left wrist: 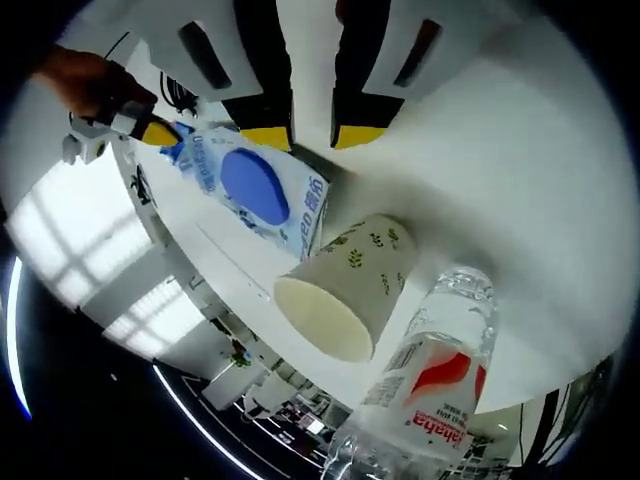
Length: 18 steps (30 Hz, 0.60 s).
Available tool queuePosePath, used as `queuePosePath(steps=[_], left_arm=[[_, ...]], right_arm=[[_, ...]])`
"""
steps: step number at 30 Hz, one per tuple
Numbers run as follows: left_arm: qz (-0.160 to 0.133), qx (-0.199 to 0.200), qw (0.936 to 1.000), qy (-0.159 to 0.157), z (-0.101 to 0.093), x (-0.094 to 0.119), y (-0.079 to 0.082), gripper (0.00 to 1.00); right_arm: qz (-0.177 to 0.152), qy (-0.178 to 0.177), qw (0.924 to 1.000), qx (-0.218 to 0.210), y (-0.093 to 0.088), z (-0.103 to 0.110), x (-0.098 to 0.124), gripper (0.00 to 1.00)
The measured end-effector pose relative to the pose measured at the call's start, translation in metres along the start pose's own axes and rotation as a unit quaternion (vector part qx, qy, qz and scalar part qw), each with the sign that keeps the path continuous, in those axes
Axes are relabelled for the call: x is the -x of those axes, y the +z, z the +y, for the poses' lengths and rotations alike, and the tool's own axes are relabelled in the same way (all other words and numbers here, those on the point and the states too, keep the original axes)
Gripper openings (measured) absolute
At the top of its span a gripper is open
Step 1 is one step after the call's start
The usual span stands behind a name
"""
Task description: Arrange the tabletop items into an orderly group along one side of the table until the central work area is clear of visible clutter.
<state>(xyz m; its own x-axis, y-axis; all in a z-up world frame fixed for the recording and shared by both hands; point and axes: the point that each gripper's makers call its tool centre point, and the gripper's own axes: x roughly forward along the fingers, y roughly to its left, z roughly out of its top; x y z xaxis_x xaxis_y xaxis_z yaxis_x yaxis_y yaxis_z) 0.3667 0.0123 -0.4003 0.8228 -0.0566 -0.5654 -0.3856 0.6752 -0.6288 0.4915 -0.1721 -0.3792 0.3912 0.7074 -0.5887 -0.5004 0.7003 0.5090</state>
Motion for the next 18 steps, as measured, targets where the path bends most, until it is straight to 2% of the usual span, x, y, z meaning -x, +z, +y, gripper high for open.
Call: queuePosePath(steps=[3,5,8,9,11,15,17,18], left_arm=[[0.011,-0.023,0.9995,-0.018,-0.018,0.000,-0.010,0.12],[0.020,-0.037,0.9984,-0.038,-0.032,-0.005,-0.017,0.12],[0.027,-0.040,0.9974,-0.053,-0.045,-0.010,-0.026,0.12],[0.035,-0.050,0.9962,-0.063,-0.052,-0.012,-0.032,0.12],[0.047,-0.073,0.9931,-0.079,-0.064,-0.014,-0.040,0.12],[0.060,-0.085,0.9896,-0.099,-0.081,-0.019,-0.053,0.12],[0.071,-0.089,0.9878,-0.107,-0.089,-0.020,-0.062,0.12],[0.075,-0.092,0.9868,-0.110,-0.093,-0.020,-0.067,0.12]], right_arm=[[-0.007,-0.003,1.0000,-0.002,0.003,-0.009,0.006,0.14],[-0.012,-0.007,0.9999,-0.003,-0.002,-0.009,0.015,0.14],[-0.016,-0.016,0.9997,-0.002,-0.003,-0.020,0.024,0.14],[-0.018,-0.021,0.9996,-0.003,-0.008,-0.021,0.031,0.14],[-0.022,-0.028,0.9993,-0.009,-0.006,-0.032,0.035,0.15],[-0.025,-0.037,0.9988,-0.019,-0.011,-0.045,0.049,0.15],[-0.024,-0.039,0.9987,-0.020,-0.022,-0.040,0.056,0.16],[-0.023,-0.041,0.9986,-0.022,-0.021,-0.045,0.057,0.16]])
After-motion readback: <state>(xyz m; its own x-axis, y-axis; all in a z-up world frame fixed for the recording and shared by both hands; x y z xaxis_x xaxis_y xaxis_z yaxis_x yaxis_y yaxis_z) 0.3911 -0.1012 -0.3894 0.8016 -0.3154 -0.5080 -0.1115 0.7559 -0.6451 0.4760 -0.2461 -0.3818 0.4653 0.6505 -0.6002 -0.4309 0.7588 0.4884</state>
